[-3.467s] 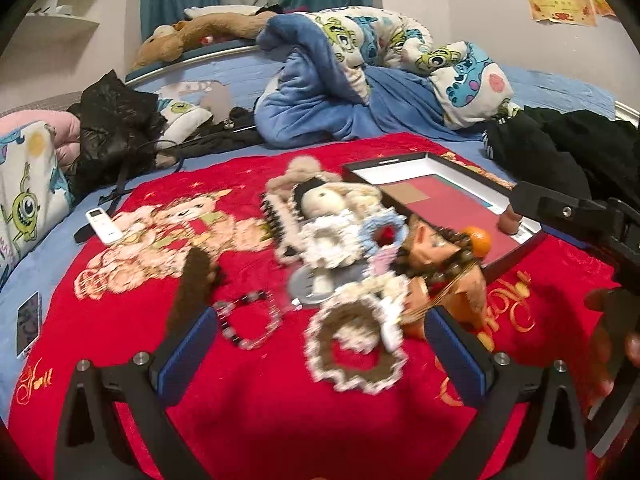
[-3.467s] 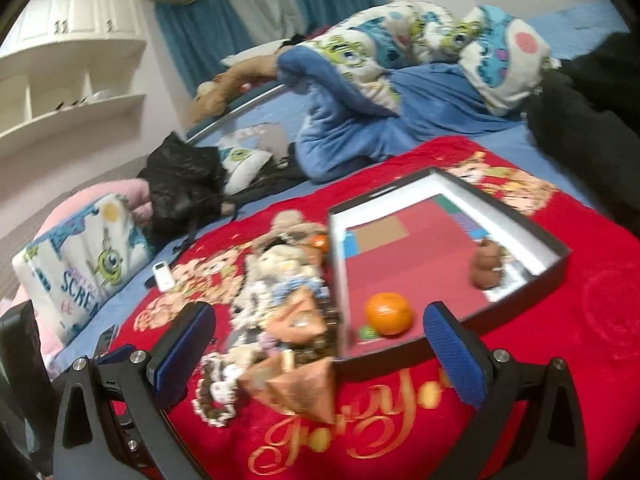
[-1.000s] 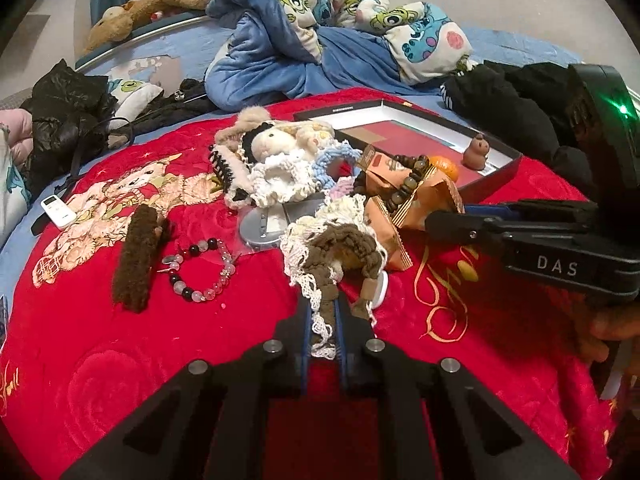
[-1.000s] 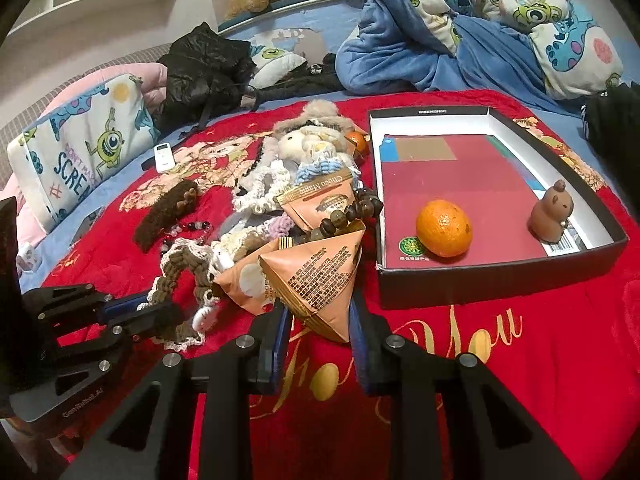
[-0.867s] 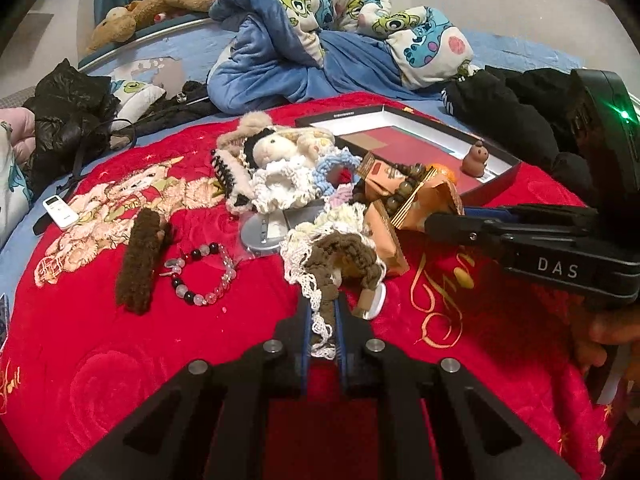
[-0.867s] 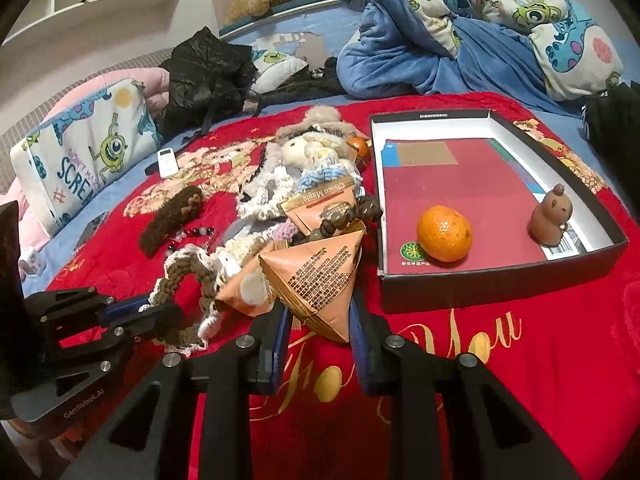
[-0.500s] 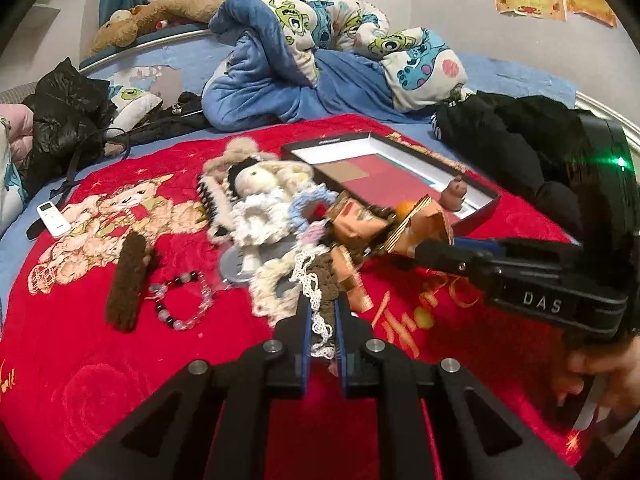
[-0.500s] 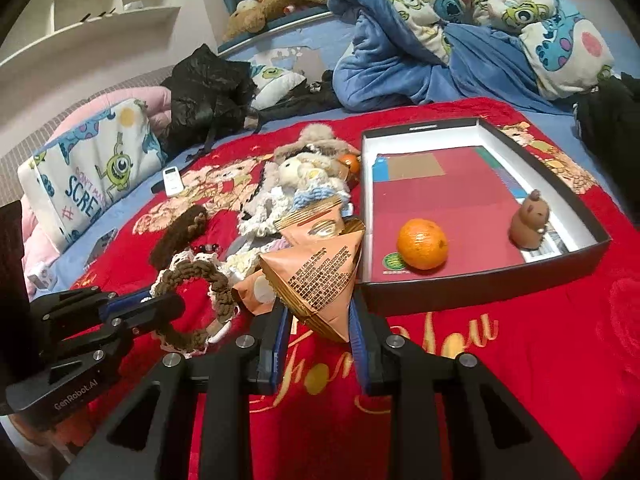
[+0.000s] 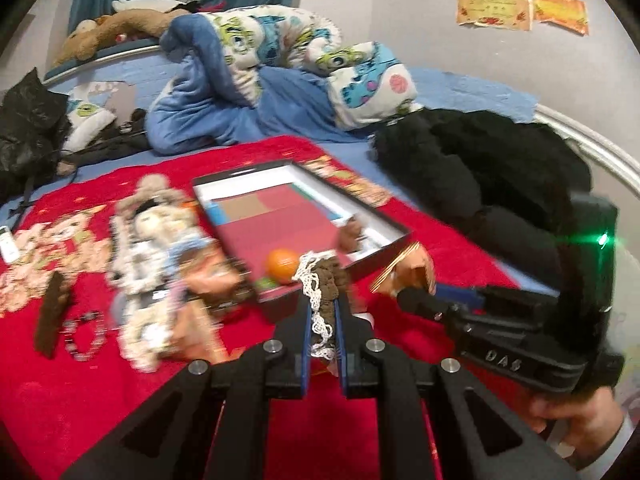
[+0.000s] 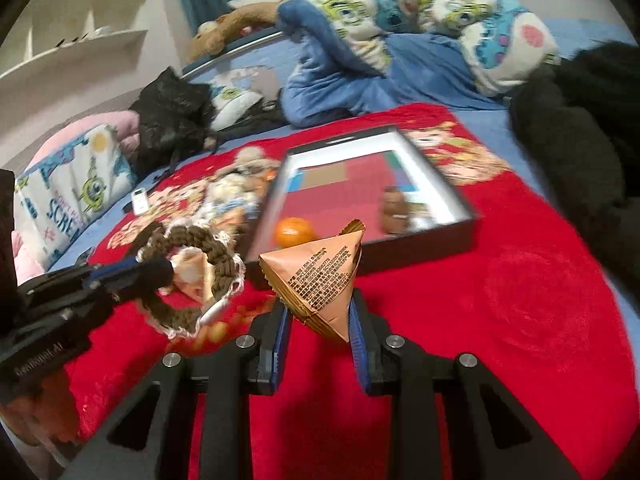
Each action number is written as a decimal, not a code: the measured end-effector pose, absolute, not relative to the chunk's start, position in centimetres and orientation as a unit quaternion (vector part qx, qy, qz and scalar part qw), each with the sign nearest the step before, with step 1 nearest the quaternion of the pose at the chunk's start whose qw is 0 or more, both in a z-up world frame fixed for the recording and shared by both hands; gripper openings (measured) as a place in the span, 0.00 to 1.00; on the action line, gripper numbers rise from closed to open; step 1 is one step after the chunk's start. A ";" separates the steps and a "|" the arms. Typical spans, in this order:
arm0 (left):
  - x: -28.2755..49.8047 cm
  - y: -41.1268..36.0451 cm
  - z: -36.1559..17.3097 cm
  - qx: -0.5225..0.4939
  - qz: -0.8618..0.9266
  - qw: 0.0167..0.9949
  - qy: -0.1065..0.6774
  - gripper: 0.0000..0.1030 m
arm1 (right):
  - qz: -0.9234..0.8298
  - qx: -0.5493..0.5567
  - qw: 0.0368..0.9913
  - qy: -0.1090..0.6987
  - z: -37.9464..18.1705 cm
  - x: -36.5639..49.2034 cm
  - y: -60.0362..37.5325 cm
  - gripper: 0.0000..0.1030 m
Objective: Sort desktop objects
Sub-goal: 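Carry the lace ring in the left tool and the packet in the right tool toward the box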
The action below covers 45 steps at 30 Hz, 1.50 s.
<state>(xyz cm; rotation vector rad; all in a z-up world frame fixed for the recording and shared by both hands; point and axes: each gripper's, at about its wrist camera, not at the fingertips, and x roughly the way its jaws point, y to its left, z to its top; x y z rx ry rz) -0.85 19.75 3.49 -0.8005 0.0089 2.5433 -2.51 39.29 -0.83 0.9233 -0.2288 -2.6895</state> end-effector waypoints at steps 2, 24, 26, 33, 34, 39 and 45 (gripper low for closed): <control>-0.7 21.4 3.8 -0.289 0.927 0.239 0.010 0.10 | -0.934 0.319 0.129 -0.095 -0.9 -2.1 41.2 0.25; -5.0 24.3 2.6 -0.291 0.928 0.232 0.004 0.10 | -0.939 0.279 0.124 -0.158 0.6 -1.6 44.7 0.26; -5.3 24.1 3.0 -0.283 0.931 0.229 0.011 0.10 | -0.939 0.276 0.131 -0.159 0.8 -2.0 44.2 0.26; -7.5 23.0 3.8 -0.270 0.939 0.213 0.012 0.10 | -0.937 0.273 0.152 -0.157 0.8 -4.9 41.6 0.26; -7.9 22.9 3.8 -0.270 0.940 0.210 0.014 0.10 | -0.936 0.275 0.153 -0.157 0.6 -5.3 41.3 0.26; -10.2 22.7 3.4 -0.274 0.940 0.200 0.018 0.10 | -0.930 0.294 0.153 -0.158 -0.7 -8.3 40.4 0.25; -13.1 21.7 1.5 -0.294 0.937 0.186 0.015 0.10 | -0.928 0.307 0.146 -0.154 -1.6 -10.8 40.0 0.25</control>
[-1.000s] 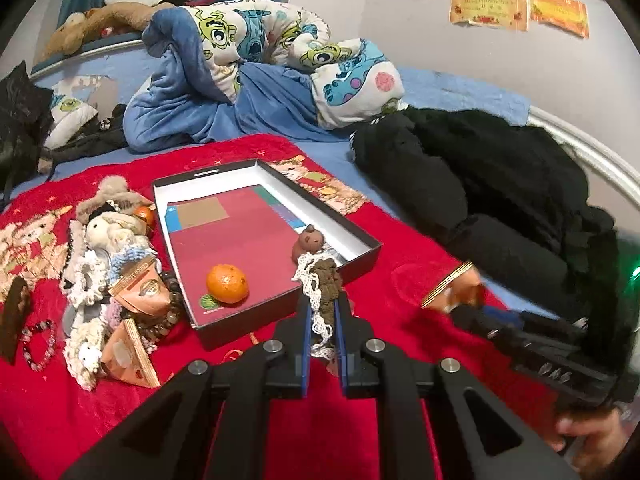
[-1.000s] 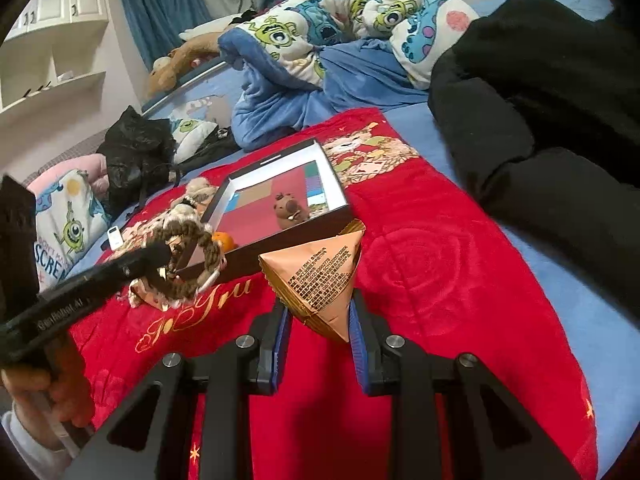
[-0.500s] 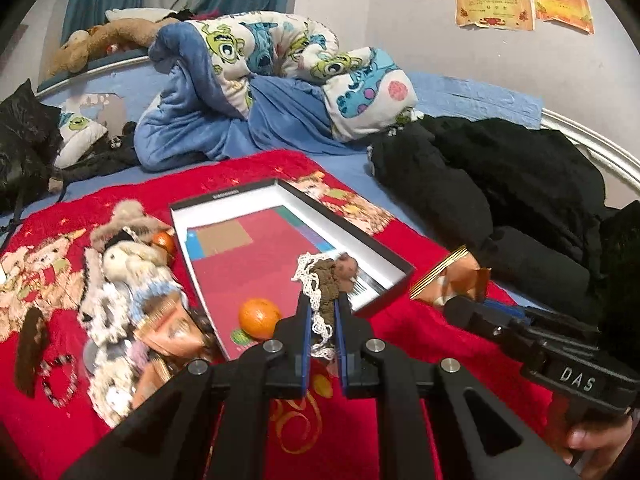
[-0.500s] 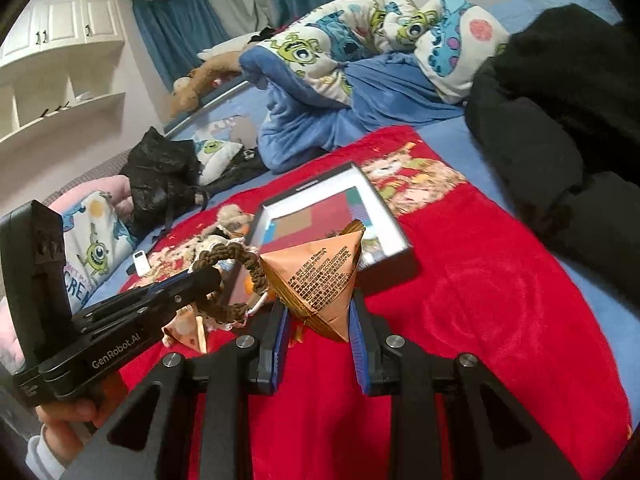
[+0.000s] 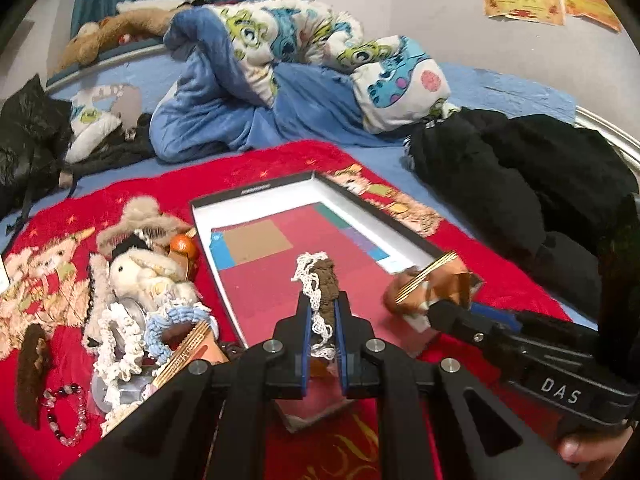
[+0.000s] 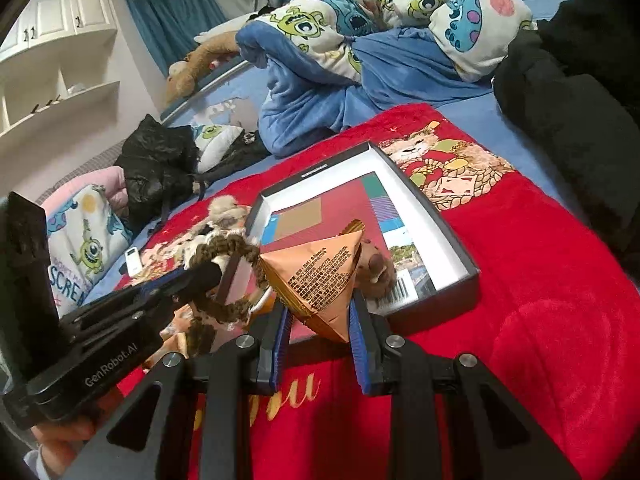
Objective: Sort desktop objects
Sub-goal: 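Carry the lace ring in the left tool and the packet in the right tool toward the box, then lower the lace ring into the box with the left tool while the right tool holds the packet above it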
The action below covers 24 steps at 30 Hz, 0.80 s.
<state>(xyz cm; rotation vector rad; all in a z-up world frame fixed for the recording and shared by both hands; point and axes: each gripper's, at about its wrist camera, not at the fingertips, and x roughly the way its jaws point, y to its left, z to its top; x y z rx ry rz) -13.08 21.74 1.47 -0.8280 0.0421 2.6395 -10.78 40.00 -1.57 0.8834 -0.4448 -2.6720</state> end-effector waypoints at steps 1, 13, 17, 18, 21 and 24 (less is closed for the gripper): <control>-13.5 21.6 1.3 -0.295 0.937 0.185 0.015 0.10 | -0.927 0.310 0.143 -0.153 -1.8 -11.2 40.0 0.25; -18.0 21.5 -2.7 -0.309 0.932 0.185 0.026 0.11 | -0.929 0.328 0.132 -0.105 -2.6 -14.4 38.8 0.25; -17.2 20.6 -2.3 -0.285 0.938 0.197 0.005 0.11 | -0.932 0.323 0.135 -0.098 -2.4 -14.5 38.4 0.25; -16.9 20.5 -2.3 -0.279 0.940 0.196 0.009 0.11 | -0.933 0.321 0.133 -0.091 -2.3 -14.4 38.1 0.25; -16.8 20.6 -2.5 -0.278 0.940 0.195 0.012 0.11 | -0.936 0.317 0.145 -0.054 -2.1 -14.1 36.3 0.25; -16.9 21.1 -3.0 -0.288 0.940 0.183 0.026 0.11 | -0.933 0.332 0.138 -0.010 -2.6 -14.3 34.1 0.25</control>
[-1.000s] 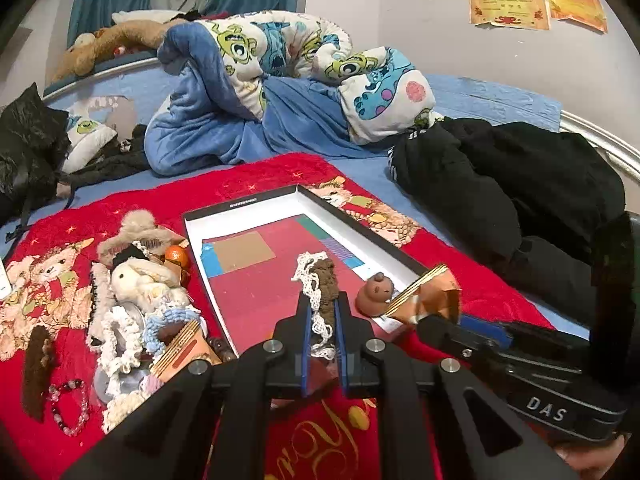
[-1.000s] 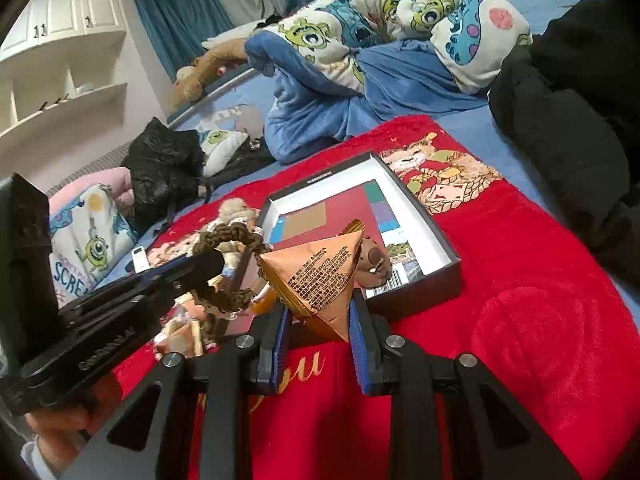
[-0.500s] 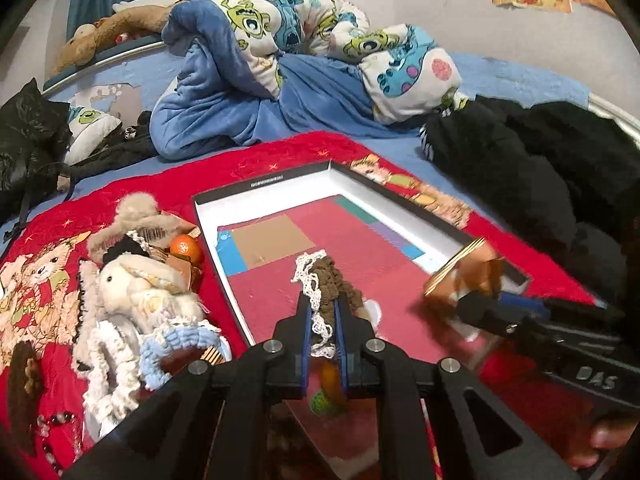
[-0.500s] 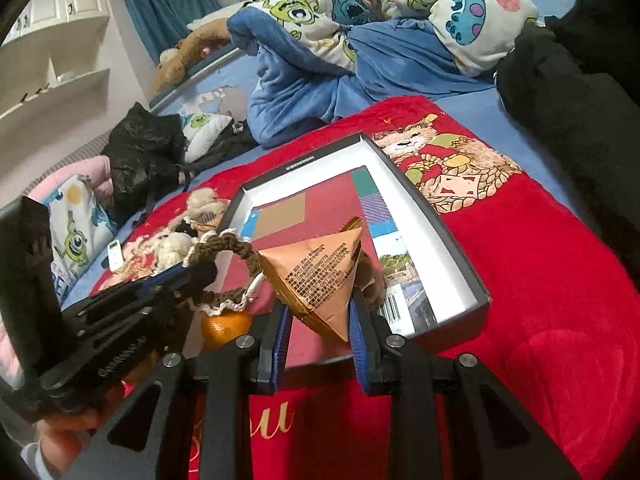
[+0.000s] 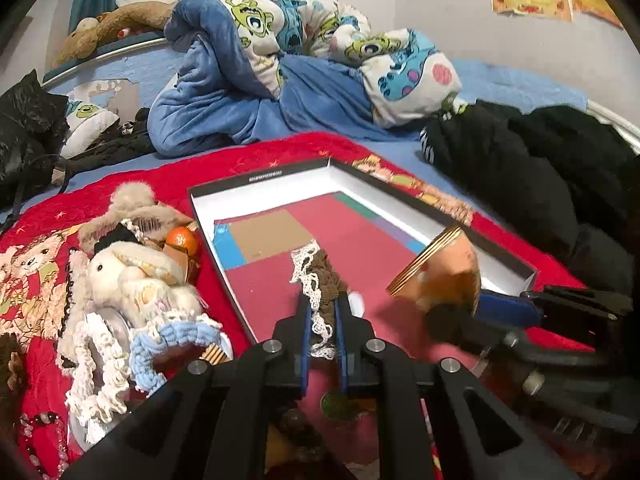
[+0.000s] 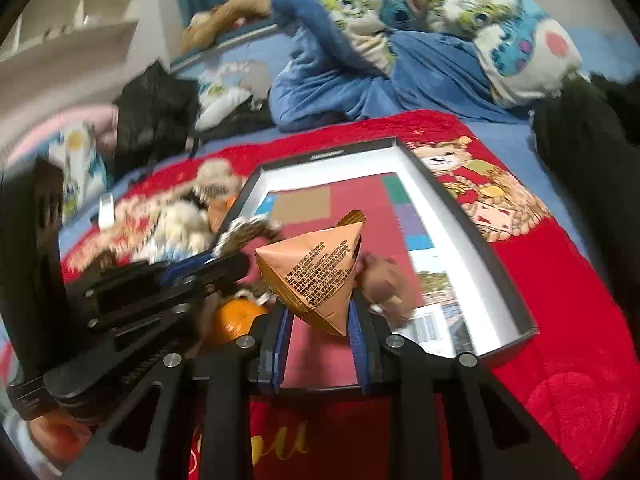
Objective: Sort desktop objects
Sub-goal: 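Lower the lace ring into the box with the left tool while the right tool holds the packet above it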
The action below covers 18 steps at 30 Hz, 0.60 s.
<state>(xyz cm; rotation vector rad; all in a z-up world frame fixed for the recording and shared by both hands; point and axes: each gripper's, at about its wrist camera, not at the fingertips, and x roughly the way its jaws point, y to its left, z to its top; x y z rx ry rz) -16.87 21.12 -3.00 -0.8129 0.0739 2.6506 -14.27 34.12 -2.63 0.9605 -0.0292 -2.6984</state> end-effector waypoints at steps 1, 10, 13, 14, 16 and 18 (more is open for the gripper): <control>-17.0 21.2 -3.0 -0.290 0.939 0.181 0.028 0.11 | -0.932 0.337 0.137 -0.004 -2.9 -14.3 33.8 0.25; -17.2 20.8 -3.4 -0.302 0.937 0.173 0.020 0.11 | -0.937 0.326 0.124 0.005 -3.3 -14.3 33.8 0.24; -17.2 20.9 -3.4 -0.301 0.937 0.173 0.021 0.11 | -0.938 0.323 0.126 0.003 -3.4 -14.1 33.9 0.24; -17.2 20.9 -3.5 -0.301 0.938 0.172 0.021 0.11 | -0.938 0.322 0.126 0.003 -3.3 -14.1 33.9 0.24; -17.2 20.9 -3.4 -0.302 0.937 0.173 0.021 0.11 | -0.939 0.320 0.125 0.002 -3.3 -14.0 33.9 0.24; -17.2 20.9 -3.4 -0.301 0.938 0.171 0.022 0.11 | -0.939 0.319 0.127 -0.001 -3.3 -14.0 34.0 0.24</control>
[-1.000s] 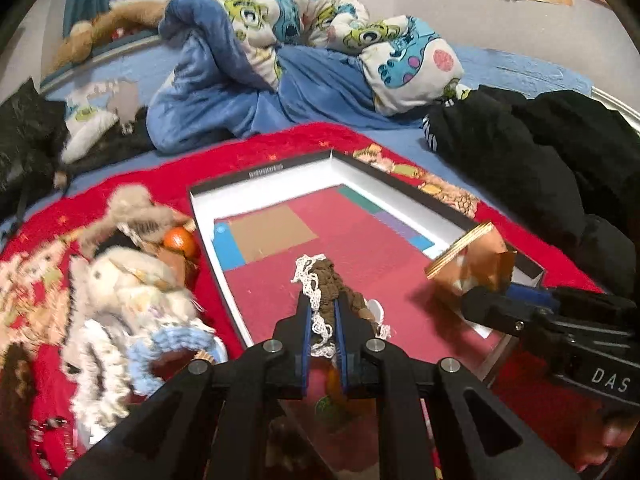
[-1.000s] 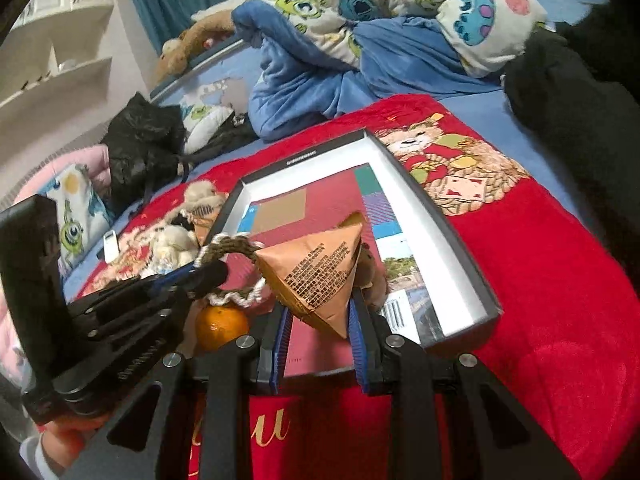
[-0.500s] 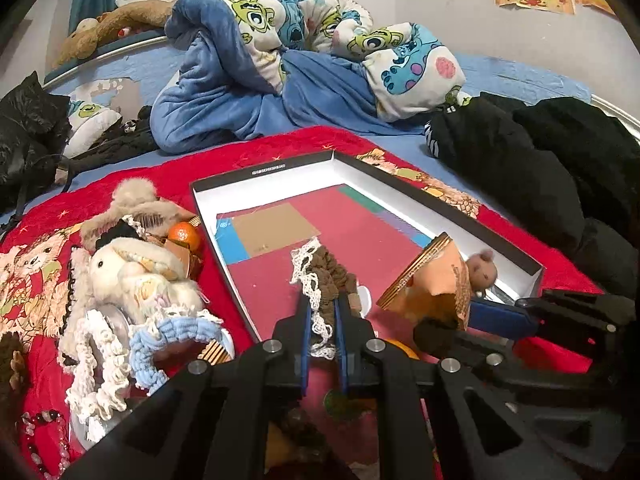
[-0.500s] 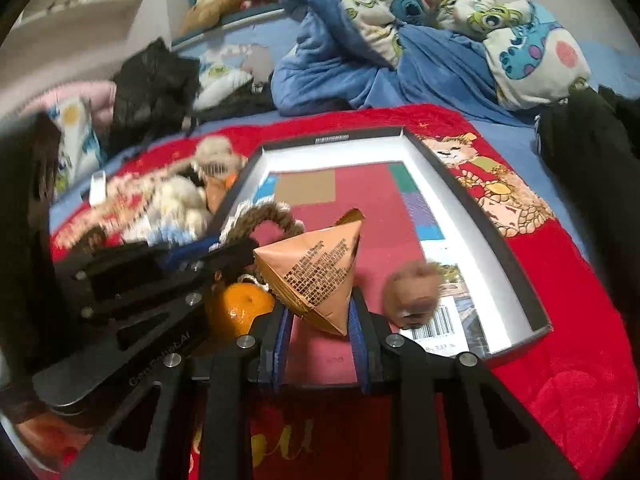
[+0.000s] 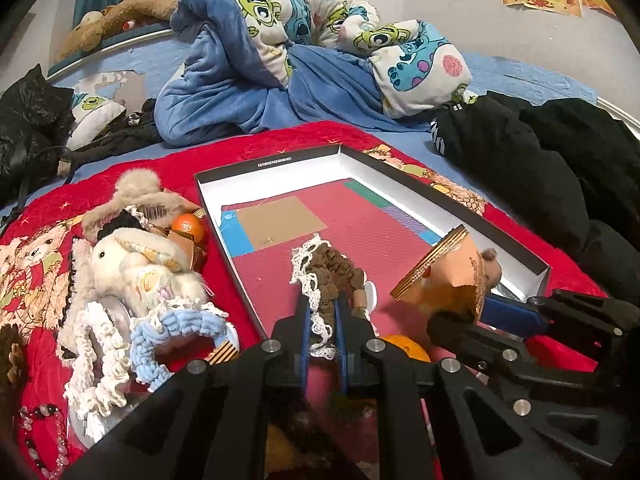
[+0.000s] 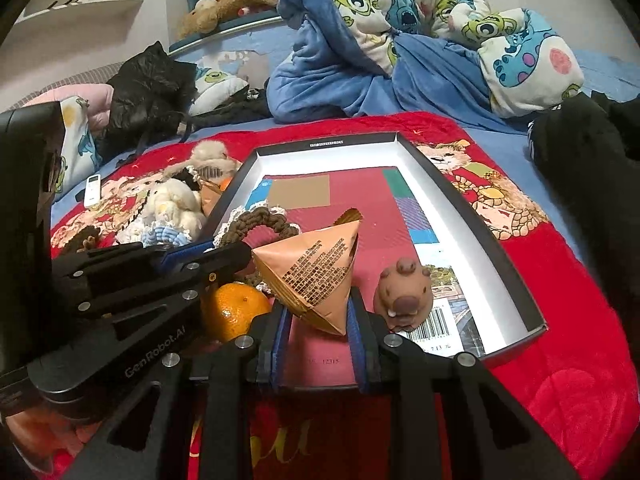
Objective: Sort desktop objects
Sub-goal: 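Lower the lace ring into the box with the left tool while the right tool holds the packet above it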
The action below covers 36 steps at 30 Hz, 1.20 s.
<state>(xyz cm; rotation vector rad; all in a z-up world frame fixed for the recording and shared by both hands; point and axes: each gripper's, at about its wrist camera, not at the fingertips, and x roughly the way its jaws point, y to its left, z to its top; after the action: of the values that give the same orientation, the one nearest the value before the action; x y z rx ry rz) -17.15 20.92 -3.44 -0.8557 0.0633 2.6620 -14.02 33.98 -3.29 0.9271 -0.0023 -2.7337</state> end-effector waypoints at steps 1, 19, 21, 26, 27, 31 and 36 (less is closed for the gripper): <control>-17.2 21.0 -3.4 -0.301 0.938 0.171 0.023 0.11 | -0.939 0.318 0.128 -0.003 -3.3 -14.0 34.1 0.24; -17.1 21.0 -3.4 -0.301 0.938 0.170 0.024 0.11 | -0.940 0.317 0.128 0.009 -3.3 -13.9 33.6 0.28; -17.1 21.0 -3.4 -0.302 0.938 0.170 0.024 0.11 | -0.940 0.315 0.129 0.010 -3.3 -13.8 33.6 0.29; -17.1 20.9 -3.4 -0.301 0.938 0.170 0.024 0.11 | -0.940 0.315 0.131 0.010 -3.3 -13.8 33.6 0.30; -17.1 20.9 -3.4 -0.301 0.938 0.170 0.024 0.11 | -0.940 0.315 0.131 0.011 -3.3 -13.8 33.6 0.30; -16.8 20.7 -3.1 -0.291 0.944 0.154 0.025 0.21 | -0.941 0.312 0.134 0.006 -3.2 -13.7 33.6 0.32; -16.5 20.0 -2.6 -0.275 0.948 0.161 0.010 0.45 | -0.946 0.301 0.121 -0.020 -2.8 -13.3 34.5 0.46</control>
<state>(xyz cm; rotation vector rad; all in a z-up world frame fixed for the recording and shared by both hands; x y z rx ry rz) -16.46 19.98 -2.60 -0.7855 0.0295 2.7070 -13.33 34.55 -2.80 0.8778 -0.0586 -2.7618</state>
